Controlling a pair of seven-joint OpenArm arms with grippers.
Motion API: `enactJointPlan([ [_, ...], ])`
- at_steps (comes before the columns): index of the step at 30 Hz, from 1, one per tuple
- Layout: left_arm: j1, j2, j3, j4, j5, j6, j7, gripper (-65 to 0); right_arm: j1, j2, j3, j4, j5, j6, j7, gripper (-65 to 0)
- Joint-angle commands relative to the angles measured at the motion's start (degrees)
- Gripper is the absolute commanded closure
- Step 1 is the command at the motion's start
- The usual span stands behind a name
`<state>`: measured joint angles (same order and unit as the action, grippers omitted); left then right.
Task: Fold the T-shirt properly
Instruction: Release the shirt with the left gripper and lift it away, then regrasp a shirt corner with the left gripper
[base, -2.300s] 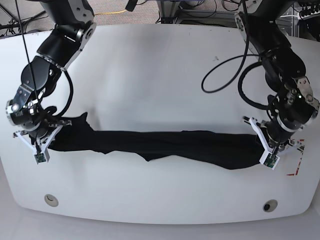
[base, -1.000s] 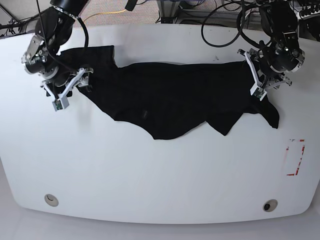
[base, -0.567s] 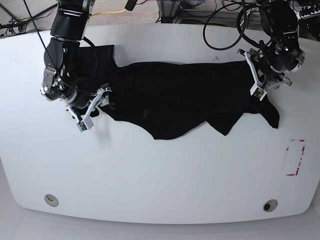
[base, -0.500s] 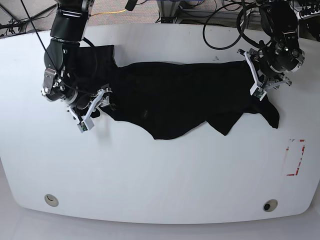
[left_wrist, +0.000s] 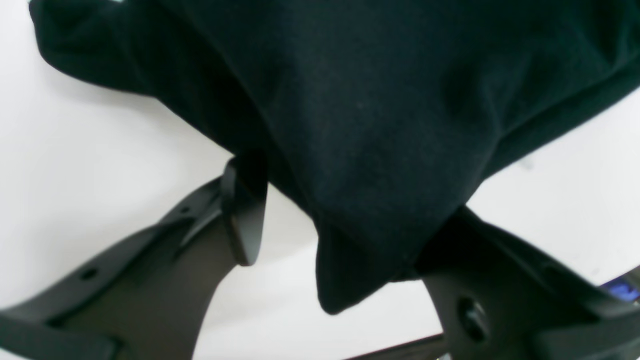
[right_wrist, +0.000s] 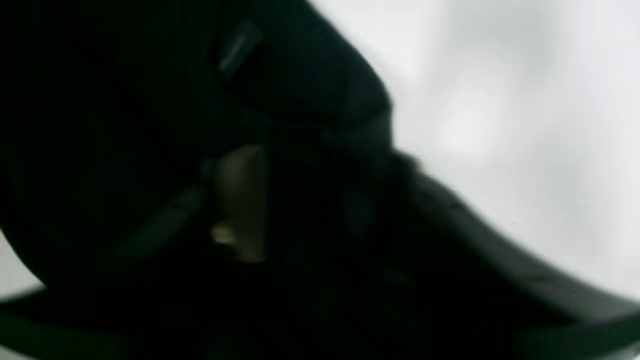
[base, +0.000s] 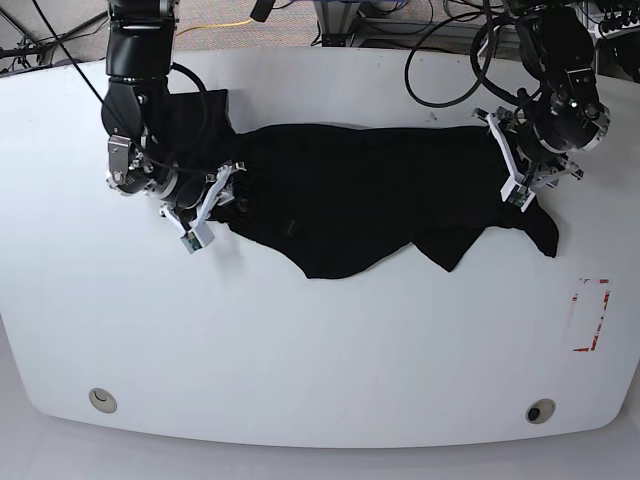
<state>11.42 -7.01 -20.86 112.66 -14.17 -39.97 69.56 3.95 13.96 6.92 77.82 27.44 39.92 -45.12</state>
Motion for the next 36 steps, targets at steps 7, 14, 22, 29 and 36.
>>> enactJointPlan([
  [7,-1.2,-0.8,-14.6,1.7,-25.1,0.0,-0.3,-31.2,1.0,0.7,-2.2,0.6,0.7,0.1,0.8,-3.5],
  [14,-2.8,-6.9,-21.4,-0.6,-37.9,0.0,2.7,-36.8,0.9,0.7,-2.1,0.7,-0.9,0.1,0.7,-4.0],
  [22,-8.5,-7.9,-28.0,-6.3,-32.7,0.0,2.6,-39.2,0.9,0.6,-2.0,0.2,-2.1,0.1,0.8,-4.0],
  [29,-14.5,-8.9,-31.8,-16.5,-22.5,0.0,2.4,-39.7,1.0,0.6,-1.9,-0.2,-2.0,0.1,0.8,-4.0],
  [36,-19.4,-10.5,-31.8,-28.3,-16.1,0.0,-3.2,-39.7,0.9,0.6,-2.0,-0.2,-1.9,0.1,0.8,-4.0],
])
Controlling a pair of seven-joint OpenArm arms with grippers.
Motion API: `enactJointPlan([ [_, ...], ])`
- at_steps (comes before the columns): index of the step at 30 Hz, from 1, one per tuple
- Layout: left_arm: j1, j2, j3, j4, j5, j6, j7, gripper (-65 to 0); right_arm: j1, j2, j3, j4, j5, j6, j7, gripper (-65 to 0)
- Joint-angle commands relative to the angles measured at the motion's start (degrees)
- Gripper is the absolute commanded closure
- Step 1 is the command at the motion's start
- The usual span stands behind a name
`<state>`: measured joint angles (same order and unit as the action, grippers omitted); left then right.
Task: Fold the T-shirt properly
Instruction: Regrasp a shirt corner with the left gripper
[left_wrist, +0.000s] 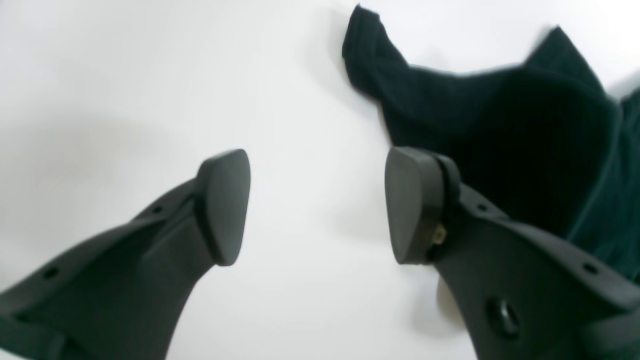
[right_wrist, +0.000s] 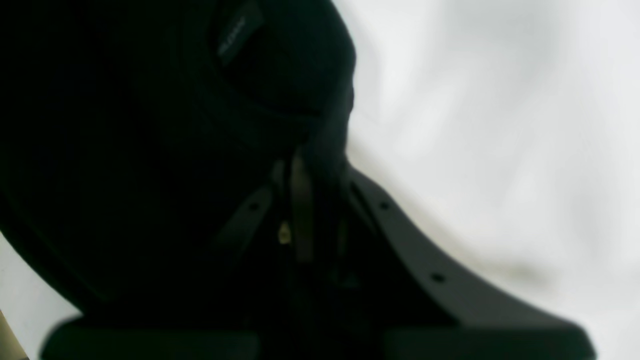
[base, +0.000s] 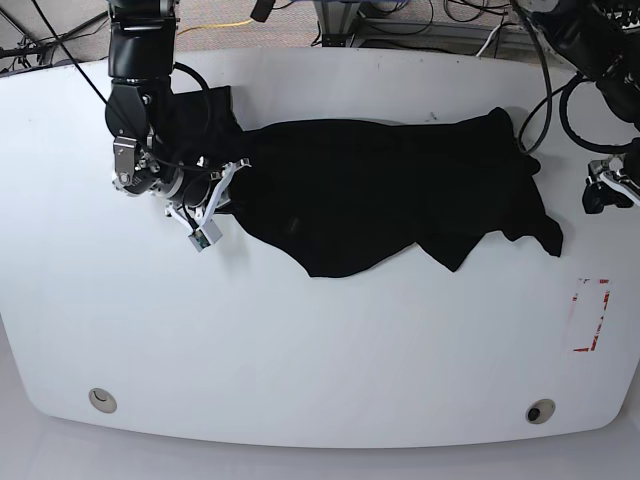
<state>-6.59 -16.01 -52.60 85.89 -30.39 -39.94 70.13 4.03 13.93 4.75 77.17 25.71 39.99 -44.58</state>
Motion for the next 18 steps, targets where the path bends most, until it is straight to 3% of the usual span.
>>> enactJointPlan([
  [1,-2.1,-1.4,0.1,-3.0,0.5,-0.1,-5.0,-39.7,0.9,0.6,0.1,0.5,-0.2,0.0,0.2,-4.0],
  [11,-6.0,-1.6,9.6,-18.8,5.0,-0.1,-18.1,-39.7,0.9,0.6,0.3,0.5,-0.3,0.0,0.2,-4.0],
  [18,-8.4,-1.5,12.6,-28.1,5.1,-0.1,-23.3,-39.4,0.9,0.5,0.4,0.6,0.0,0.0,0.2,-4.0],
])
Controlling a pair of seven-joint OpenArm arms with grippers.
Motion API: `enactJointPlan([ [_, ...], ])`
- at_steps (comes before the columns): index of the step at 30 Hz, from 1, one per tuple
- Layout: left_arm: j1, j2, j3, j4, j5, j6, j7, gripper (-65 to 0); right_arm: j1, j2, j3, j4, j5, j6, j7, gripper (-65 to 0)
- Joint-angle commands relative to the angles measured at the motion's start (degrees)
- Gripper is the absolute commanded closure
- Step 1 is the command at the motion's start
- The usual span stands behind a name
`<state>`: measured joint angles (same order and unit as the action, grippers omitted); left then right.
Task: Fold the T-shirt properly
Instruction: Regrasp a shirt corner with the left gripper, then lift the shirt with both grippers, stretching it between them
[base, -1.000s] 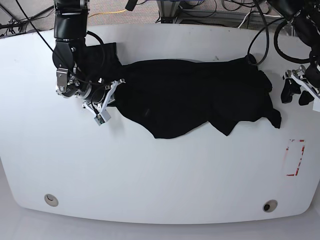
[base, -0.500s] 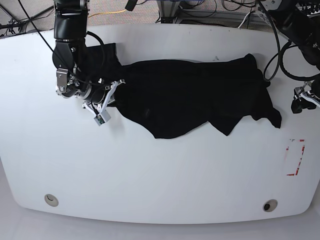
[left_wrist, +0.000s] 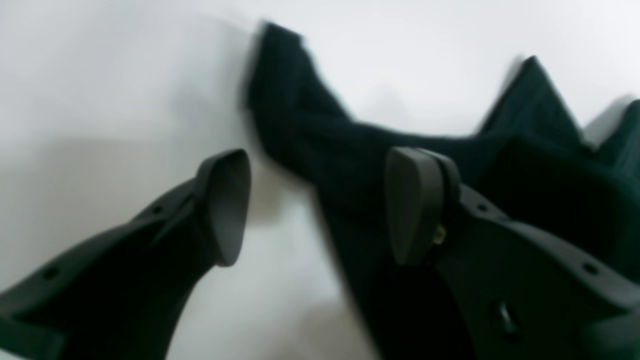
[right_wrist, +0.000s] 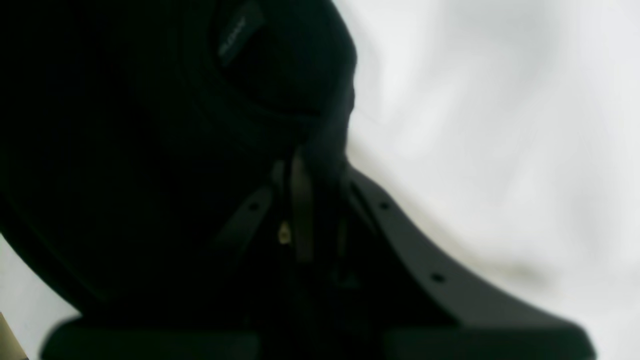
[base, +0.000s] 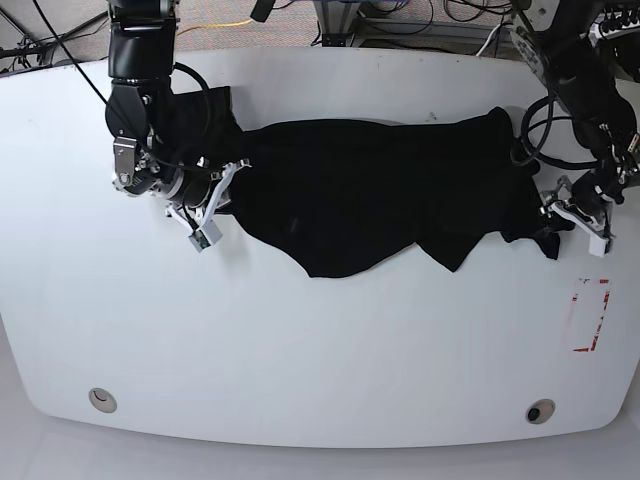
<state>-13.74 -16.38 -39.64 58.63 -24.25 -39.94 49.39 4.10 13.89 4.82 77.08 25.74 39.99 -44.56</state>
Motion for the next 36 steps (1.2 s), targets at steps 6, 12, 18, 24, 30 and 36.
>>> enactJointPlan([
  [6,-3.5,-1.2,0.1,-7.2,-1.0,-0.1,-5.6,-39.4,0.7,0.6,0.3,0.9,0.0,0.0,0.1,-4.0],
  [12,-4.0,-0.9,0.1,-7.6,-1.0,7.7,-7.1,-38.5,0.9,0.6,0.4,0.6,-0.3,0.0,0.3,-3.8],
  [18,-4.1,-0.9,4.3,-7.6,-1.2,17.3,-8.7,-10.4,0.9,0.6,0.4,0.9,0.0,0.0,0.3,-3.6],
  [24,-4.2,-0.8,5.9,-7.2,-1.4,18.0,-8.4,0.0,1.0,0.6,0.3,1.0,0.0,0.0,0.3,-3.3],
  [30,-4.4,-1.0,6.5,-2.2,-1.6,17.7,-6.8,0.0,1.0,0.8,0.3,5.3,-0.2,0.0,0.0,0.0],
  [36,-3.9,-0.9,6.0,9.7,-1.6,12.2,-0.9,0.0,3.4,1.5,0.3,10.4,-0.4,0.0,-0.9,0.0],
])
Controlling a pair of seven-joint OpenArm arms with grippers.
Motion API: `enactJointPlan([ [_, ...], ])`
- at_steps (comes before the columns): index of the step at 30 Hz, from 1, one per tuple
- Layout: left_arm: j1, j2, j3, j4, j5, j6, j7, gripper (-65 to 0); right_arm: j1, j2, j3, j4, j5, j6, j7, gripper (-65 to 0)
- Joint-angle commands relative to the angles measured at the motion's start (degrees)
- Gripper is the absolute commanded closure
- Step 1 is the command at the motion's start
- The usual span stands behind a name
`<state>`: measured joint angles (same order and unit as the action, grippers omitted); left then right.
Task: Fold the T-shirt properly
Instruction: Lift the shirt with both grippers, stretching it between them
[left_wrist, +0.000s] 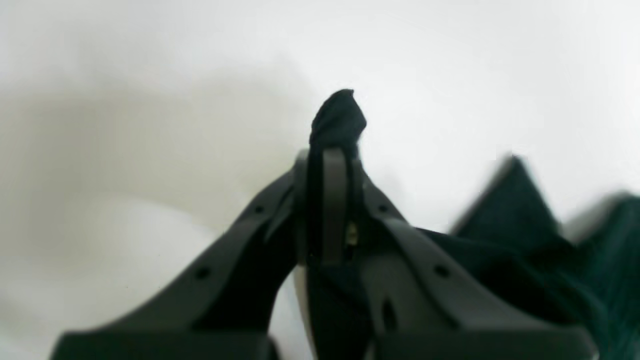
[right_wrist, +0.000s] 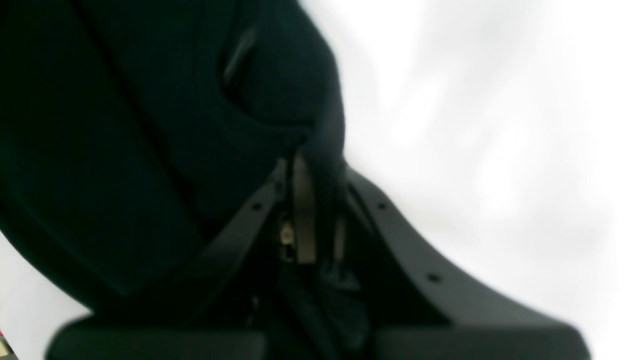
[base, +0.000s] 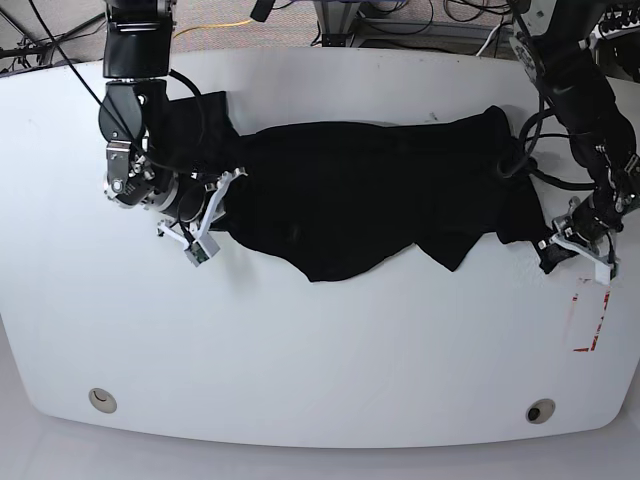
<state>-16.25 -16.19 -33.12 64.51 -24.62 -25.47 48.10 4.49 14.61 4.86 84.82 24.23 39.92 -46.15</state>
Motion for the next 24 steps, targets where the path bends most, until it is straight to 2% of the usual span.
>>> enactJointPlan([
  [1,-1.3,-1.1,-0.7,5.3,-1.3,-3.8,1.4,0.0,3.7,1.3,0.3,2.7,1.1,0.1,-0.1,0.0],
  [7,-1.5,-1.2,-0.8,12.9,-1.3,-14.5,9.4,0.0,10.1,3.0,0.3,2.7,1.1,0.1,-2.1,0.0],
  [12,-1.9,-1.4,-0.8,19.0,-1.1,-14.5,10.8,0.0,16.5,5.5,0.0,2.4,1.1,0.1,-2.2,0.0],
  [15,-2.5,-1.4,-0.5,23.8,-1.1,-14.5,10.8,0.0,20.8,6.4,0.2,2.4,0.9,0.1,-4.4,0.0],
  [17,-4.7,-1.4,0.2,26.1,-1.1,-14.5,11.0,0.0,24.5,7.5,0.0,2.4,-0.6,0.1,-6.1,0.0],
  [24,-12.1,-3.2,2.8,31.9,-1.1,-14.5,15.9,0.0,34.8,8.1,-0.1,0.0,-5.7,0.1,-9.1,0.0],
])
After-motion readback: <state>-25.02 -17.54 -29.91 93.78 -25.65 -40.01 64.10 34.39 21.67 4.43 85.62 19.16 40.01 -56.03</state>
